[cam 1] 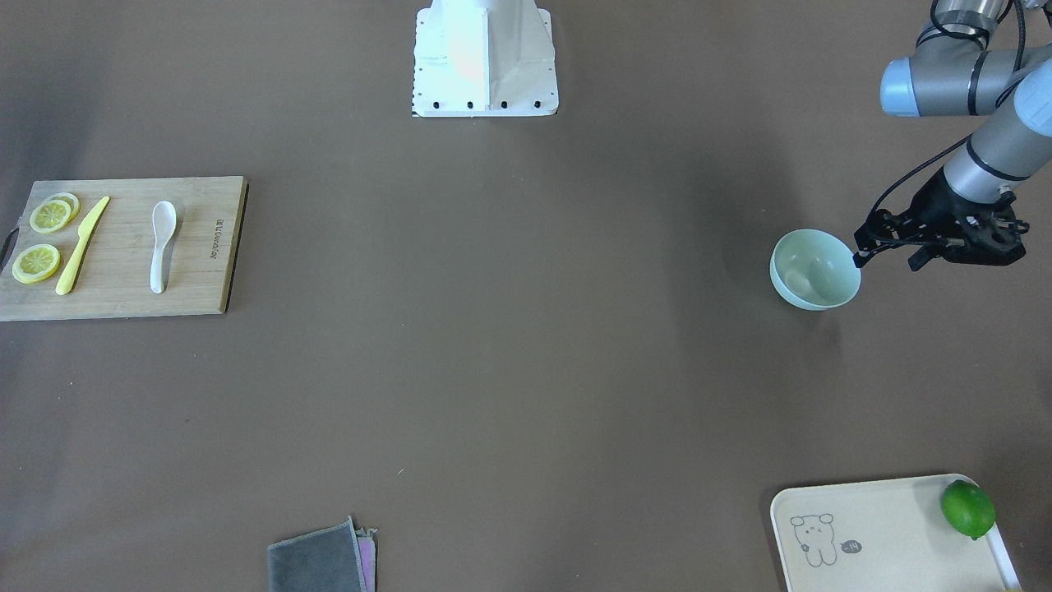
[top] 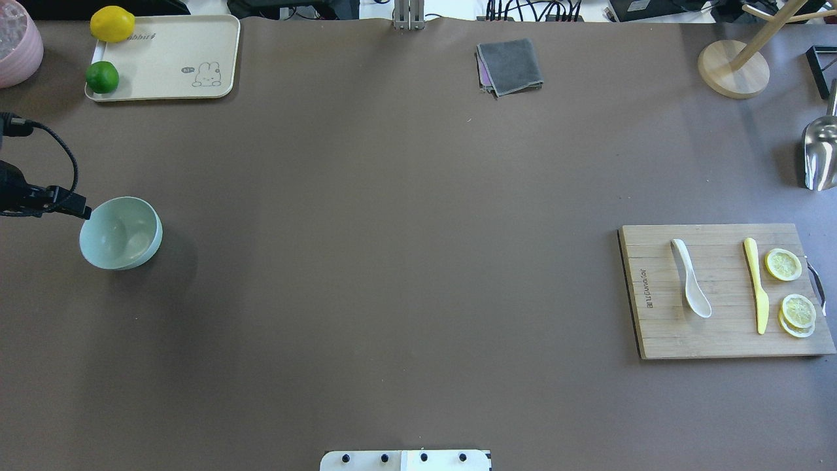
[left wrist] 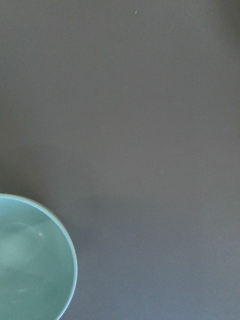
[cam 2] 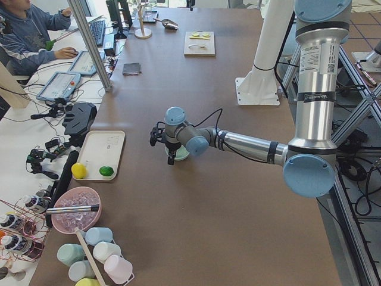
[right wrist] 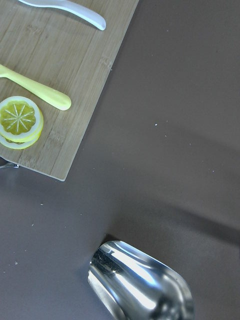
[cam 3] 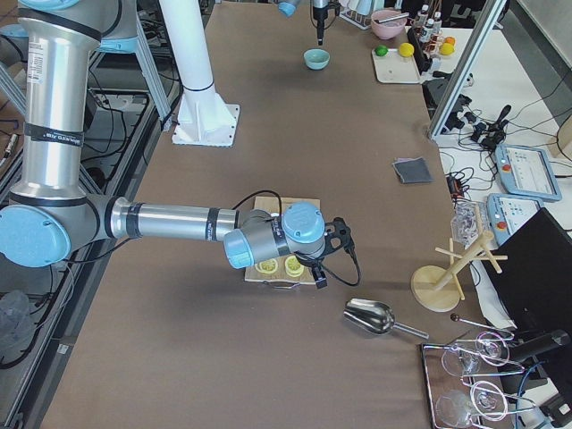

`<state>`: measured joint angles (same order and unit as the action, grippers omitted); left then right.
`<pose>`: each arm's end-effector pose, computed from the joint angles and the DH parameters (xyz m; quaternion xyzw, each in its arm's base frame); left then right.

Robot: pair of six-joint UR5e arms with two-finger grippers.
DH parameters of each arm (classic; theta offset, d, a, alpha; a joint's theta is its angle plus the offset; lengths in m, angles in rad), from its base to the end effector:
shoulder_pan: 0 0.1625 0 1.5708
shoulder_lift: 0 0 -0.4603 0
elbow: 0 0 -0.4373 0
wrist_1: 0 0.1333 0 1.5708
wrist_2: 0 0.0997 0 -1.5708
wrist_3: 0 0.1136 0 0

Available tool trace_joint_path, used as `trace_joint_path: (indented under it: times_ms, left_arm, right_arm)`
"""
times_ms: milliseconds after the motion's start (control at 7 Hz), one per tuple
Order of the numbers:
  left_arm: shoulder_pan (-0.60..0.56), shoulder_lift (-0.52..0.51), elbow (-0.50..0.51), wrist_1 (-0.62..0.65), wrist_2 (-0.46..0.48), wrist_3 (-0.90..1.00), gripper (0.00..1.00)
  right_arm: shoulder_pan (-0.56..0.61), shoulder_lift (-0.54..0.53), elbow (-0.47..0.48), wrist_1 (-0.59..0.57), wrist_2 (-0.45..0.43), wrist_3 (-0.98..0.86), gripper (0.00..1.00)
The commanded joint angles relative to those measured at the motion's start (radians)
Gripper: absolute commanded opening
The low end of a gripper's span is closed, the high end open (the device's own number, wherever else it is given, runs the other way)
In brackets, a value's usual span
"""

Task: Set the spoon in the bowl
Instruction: 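Reach the left gripper down to the rim of the pale green bowl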

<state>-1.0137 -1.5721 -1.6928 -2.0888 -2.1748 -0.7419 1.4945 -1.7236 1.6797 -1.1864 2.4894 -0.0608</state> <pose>0.2432 -0.5205 0.5843 0.0689 0.4068 0.0097 0.9109 0.0060 -0.4857 0.6683 0.1485 -0.4381 -0.1354 0.8762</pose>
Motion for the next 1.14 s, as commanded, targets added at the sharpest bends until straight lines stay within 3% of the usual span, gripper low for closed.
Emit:
trace_joint_path:
  times_ms: [0, 286, 429, 571, 714, 1000]
  left_arm:
    - [0.035, -0.013, 0.028, -0.001, 0.001, -0.007, 0.86]
    - [0.061, -0.013, 0.045, -0.010, 0.001, -0.008, 0.74]
    - [0.078, -0.013, 0.048, -0.020, 0.001, -0.010, 0.62]
    - [0.076, -0.011, 0.050, -0.020, -0.002, -0.011, 0.17]
    - [0.076, -0.011, 0.054, -0.020, -0.008, -0.010, 0.00]
    - [0.076, -0.028, 0.026, -0.010, -0.067, -0.016, 0.00]
  right_arm:
    - [0.000, -0.002, 0.000, -0.001, 0.002, 0.004, 1.00]
    - [0.000, -0.004, 0.000, -0.001, 0.002, 0.004, 1.00]
    - [0.000, -0.004, 0.000, -0.001, 0.002, 0.004, 1.00]
    - [0.000, -0.004, 0.000, -0.001, 0.002, 0.006, 1.00]
    - [0.000, -0.005, 0.000, -0.001, 0.011, 0.007, 1.00]
    - [-0.025, 0.009, 0.024, -0.001, 0.008, 0.117, 0.98]
